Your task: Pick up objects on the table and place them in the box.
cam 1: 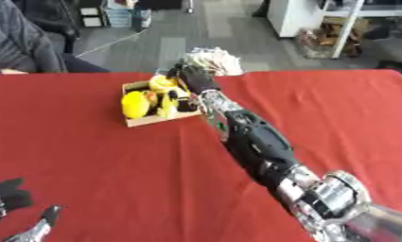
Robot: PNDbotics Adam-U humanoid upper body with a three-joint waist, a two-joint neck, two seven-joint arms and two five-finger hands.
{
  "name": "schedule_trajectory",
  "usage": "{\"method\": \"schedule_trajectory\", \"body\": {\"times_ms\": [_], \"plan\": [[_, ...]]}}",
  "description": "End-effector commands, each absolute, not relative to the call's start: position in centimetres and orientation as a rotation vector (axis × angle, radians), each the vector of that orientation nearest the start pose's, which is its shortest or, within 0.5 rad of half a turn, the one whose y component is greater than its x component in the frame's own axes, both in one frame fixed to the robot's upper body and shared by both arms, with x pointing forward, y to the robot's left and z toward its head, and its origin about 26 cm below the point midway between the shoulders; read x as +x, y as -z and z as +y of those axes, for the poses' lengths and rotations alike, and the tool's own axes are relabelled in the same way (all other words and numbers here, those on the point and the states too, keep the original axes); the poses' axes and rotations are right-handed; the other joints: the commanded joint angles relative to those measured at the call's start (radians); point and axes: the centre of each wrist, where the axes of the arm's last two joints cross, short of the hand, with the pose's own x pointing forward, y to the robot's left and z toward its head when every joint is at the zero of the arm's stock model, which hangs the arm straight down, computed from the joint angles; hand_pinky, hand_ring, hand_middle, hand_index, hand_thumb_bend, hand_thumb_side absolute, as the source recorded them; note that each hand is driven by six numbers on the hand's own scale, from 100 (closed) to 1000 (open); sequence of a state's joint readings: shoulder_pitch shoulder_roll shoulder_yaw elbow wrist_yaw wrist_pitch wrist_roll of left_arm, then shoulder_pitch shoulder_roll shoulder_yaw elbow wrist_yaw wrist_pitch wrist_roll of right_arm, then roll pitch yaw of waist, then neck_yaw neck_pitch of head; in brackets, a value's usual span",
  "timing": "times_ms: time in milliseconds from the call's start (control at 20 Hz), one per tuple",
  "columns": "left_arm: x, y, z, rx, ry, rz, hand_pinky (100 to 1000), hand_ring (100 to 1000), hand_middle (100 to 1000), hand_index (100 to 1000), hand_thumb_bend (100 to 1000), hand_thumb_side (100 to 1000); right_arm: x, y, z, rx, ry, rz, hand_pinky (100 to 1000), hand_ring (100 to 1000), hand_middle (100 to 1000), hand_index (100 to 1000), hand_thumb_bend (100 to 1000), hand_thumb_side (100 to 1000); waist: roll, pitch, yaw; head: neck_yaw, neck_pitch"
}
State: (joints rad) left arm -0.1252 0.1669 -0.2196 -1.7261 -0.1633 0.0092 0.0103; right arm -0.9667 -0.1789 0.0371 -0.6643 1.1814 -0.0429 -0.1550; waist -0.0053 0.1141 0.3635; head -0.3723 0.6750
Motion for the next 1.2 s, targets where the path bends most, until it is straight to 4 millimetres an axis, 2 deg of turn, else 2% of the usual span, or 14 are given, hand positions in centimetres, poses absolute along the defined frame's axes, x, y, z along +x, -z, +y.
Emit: {"method": "schedule_trajectory", "body": {"times_ms": [50,250,300,350,400,600,750,900,1050,1100,1150,1200], "plan": [[29.7,-6.9,20.3,0.068,0.455,-1.851,743,594,556,765,568,176,49.3,-12.2,-20.3,-1.147,-1.161,-1.575,749,749,730,766,215,100,-0.011,0.003,-0.002,0.000,-0.017],[29.7,-6.8,20.4,0.067,0.453,-1.847,744,593,554,762,567,178,49.3,-12.9,-20.3,-1.129,-1.132,-1.620,748,743,724,764,182,100,-0.011,0.001,-0.008,0.003,-0.016],[29.7,-6.8,20.4,0.068,0.452,-1.846,744,593,554,762,566,178,49.4,-13.7,-20.1,-1.116,-1.115,-1.656,746,734,717,762,145,100,-0.011,0.000,-0.012,0.006,-0.016],[29.7,-6.8,20.5,0.070,0.451,-1.846,744,593,554,762,566,178,49.4,-14.4,-20.0,-1.094,-1.095,-1.696,745,729,717,761,100,358,-0.011,0.000,-0.017,0.008,-0.016],[29.7,-6.7,20.5,0.073,0.448,-1.845,744,592,553,761,566,178,49.3,-15.4,-20.0,-1.069,-1.070,-1.742,744,723,708,759,109,100,-0.011,-0.002,-0.026,0.013,-0.015],[29.6,-6.5,21.2,0.103,0.429,-1.835,745,592,552,758,565,179,48.6,-19.5,-20.4,-0.967,-0.983,-1.903,742,707,694,760,100,100,-0.015,-0.010,-0.076,0.045,-0.008],[29.4,-6.2,21.9,0.139,0.404,-1.825,745,592,551,755,567,180,47.1,-21.5,-21.3,-0.835,-0.899,-2.003,740,696,683,763,100,100,-0.019,-0.017,-0.130,0.092,-0.001],[29.3,-6.0,22.7,0.183,0.375,-1.817,747,593,552,751,573,183,44.4,-21.6,-22.4,-0.668,-0.802,-2.089,741,686,676,773,100,100,-0.028,-0.020,-0.197,0.145,0.006],[29.2,-5.9,23.3,0.216,0.361,-1.818,749,599,558,750,582,189,40.8,-20.2,-23.5,-0.472,-0.663,-2.156,738,680,672,777,100,100,-0.039,-0.018,-0.259,0.197,0.011],[29.2,-5.9,23.5,0.223,0.358,-1.820,750,605,564,750,625,158,39.7,-19.6,-23.8,-0.421,-0.623,-2.163,738,680,673,780,100,100,-0.042,-0.016,-0.275,0.214,0.014],[29.3,-5.9,23.6,0.229,0.356,-1.822,750,607,566,750,588,193,38.5,-18.8,-24.0,-0.369,-0.589,-2.165,738,681,675,782,100,140,-0.046,-0.013,-0.292,0.232,0.017],[29.3,-5.9,23.7,0.234,0.354,-1.824,751,609,568,749,589,193,37.4,-18.0,-24.1,-0.319,-0.561,-2.163,737,681,676,786,100,160,-0.049,-0.011,-0.308,0.250,0.022]]}}
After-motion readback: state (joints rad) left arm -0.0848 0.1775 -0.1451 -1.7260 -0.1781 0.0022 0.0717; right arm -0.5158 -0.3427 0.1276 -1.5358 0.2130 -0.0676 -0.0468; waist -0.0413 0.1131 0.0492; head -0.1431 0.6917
